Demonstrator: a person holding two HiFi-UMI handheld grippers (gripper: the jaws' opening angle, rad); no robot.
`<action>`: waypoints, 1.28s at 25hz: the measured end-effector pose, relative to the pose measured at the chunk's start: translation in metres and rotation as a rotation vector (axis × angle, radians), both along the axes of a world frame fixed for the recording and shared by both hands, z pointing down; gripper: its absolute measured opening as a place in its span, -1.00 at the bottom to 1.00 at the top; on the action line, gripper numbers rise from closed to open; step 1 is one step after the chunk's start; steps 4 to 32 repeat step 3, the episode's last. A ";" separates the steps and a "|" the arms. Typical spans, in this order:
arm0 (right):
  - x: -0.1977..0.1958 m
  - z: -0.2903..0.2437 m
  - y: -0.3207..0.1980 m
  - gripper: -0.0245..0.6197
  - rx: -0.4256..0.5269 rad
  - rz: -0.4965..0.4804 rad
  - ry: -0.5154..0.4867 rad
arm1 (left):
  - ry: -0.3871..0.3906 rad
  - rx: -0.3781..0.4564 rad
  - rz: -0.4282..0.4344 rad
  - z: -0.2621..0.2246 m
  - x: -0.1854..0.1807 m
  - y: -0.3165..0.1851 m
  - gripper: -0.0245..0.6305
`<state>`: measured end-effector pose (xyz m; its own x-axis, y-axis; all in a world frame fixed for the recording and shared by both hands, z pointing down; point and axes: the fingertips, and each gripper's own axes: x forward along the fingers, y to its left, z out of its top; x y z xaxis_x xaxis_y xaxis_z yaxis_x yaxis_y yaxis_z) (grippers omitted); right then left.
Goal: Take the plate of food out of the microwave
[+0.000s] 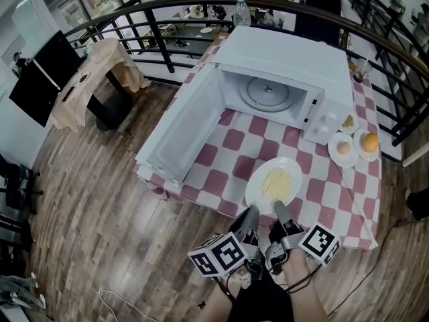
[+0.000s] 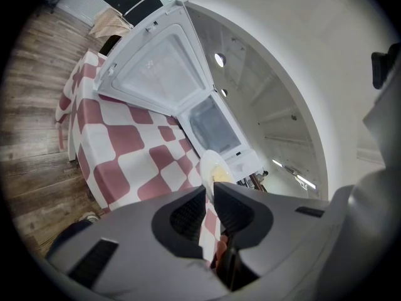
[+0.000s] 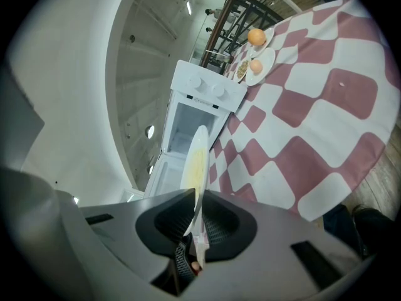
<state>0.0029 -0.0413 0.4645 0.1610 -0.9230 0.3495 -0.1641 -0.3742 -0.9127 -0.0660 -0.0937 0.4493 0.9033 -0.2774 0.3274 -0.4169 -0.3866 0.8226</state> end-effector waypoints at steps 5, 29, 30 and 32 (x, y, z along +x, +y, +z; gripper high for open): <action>-0.001 0.000 -0.001 -0.79 0.003 0.001 -0.005 | 0.002 0.000 -0.003 0.000 -0.001 -0.001 -0.70; -0.001 0.000 -0.001 -0.79 0.003 0.001 -0.005 | 0.002 0.000 -0.003 0.000 -0.001 -0.001 -0.70; -0.001 0.000 -0.001 -0.79 0.003 0.001 -0.005 | 0.002 0.000 -0.003 0.000 -0.001 -0.001 -0.70; -0.001 0.000 -0.001 -0.79 0.003 0.001 -0.005 | 0.002 0.000 -0.003 0.000 -0.001 -0.001 -0.70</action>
